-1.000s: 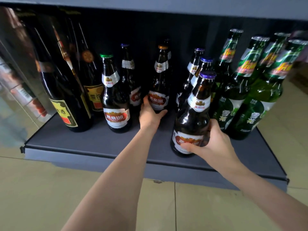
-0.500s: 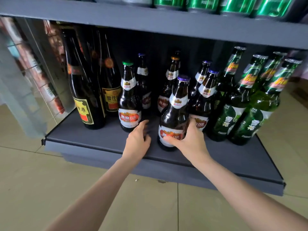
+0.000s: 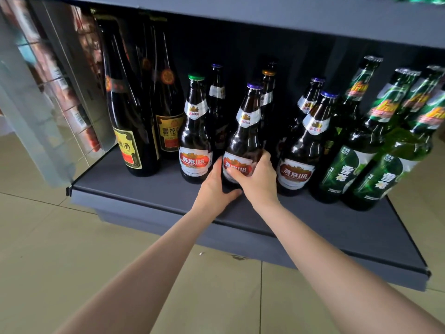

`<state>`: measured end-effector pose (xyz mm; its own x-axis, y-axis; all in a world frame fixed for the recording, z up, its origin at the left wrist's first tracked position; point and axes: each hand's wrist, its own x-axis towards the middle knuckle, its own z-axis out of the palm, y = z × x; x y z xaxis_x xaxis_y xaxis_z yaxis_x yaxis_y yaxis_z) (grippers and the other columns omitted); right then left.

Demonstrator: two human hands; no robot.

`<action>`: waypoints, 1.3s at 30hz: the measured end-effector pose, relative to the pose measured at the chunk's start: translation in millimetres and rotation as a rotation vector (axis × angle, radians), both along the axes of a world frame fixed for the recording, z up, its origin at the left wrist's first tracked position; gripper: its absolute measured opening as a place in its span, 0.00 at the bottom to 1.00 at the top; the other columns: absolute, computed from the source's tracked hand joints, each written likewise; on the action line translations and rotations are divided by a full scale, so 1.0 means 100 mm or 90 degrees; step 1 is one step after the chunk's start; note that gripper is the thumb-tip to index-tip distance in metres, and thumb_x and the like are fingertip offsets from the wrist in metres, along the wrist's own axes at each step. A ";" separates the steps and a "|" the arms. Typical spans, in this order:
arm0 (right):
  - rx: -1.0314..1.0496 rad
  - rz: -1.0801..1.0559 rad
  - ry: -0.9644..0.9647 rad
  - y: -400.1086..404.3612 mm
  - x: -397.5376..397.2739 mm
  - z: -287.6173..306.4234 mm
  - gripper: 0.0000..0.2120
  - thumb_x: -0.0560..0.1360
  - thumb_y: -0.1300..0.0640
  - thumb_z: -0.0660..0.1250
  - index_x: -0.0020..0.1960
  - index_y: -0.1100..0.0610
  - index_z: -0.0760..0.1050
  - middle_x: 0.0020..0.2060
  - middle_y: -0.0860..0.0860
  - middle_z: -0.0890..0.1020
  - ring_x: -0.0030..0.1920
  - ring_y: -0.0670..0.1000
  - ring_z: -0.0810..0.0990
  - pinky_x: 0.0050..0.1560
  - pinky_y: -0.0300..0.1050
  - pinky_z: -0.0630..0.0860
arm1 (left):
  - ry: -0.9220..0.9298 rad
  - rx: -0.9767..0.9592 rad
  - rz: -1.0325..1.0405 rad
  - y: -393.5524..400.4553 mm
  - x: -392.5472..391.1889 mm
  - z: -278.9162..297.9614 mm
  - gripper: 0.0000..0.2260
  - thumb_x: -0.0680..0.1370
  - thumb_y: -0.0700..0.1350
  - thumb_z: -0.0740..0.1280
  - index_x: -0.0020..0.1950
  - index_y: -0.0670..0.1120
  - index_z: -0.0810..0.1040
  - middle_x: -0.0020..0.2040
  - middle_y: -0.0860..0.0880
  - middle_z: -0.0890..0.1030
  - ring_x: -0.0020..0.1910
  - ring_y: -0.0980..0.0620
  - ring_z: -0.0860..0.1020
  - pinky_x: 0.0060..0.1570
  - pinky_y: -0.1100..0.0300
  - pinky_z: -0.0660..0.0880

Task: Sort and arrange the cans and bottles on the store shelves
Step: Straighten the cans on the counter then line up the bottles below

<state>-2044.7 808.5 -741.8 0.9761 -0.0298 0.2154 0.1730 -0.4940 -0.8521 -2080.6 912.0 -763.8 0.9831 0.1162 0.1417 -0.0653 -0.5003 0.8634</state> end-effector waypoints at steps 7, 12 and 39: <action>-0.026 0.023 -0.023 -0.46 -0.26 -0.15 0.22 0.70 0.55 0.73 0.60 0.56 0.69 0.50 0.46 0.76 0.50 0.46 0.77 0.52 0.42 0.76 | 0.008 -0.050 0.043 -0.08 0.07 -0.01 0.35 0.72 0.42 0.72 0.74 0.46 0.57 0.67 0.49 0.72 0.67 0.53 0.68 0.54 0.73 0.61; -0.047 -0.148 -0.070 -0.82 -0.38 -0.24 0.18 0.70 0.57 0.73 0.54 0.56 0.68 0.48 0.51 0.75 0.43 0.51 0.77 0.39 0.34 0.71 | 0.017 -0.048 0.035 -0.09 0.14 0.01 0.34 0.72 0.41 0.72 0.73 0.46 0.58 0.67 0.49 0.72 0.67 0.53 0.68 0.54 0.74 0.60; 0.005 -0.197 -0.082 -0.71 -0.04 -0.38 0.32 0.72 0.58 0.72 0.70 0.64 0.62 0.63 0.60 0.72 0.64 0.58 0.71 0.58 0.43 0.66 | 0.065 -0.098 -0.011 -0.20 0.51 0.00 0.35 0.65 0.48 0.78 0.67 0.48 0.66 0.57 0.54 0.77 0.51 0.61 0.73 0.42 0.79 0.68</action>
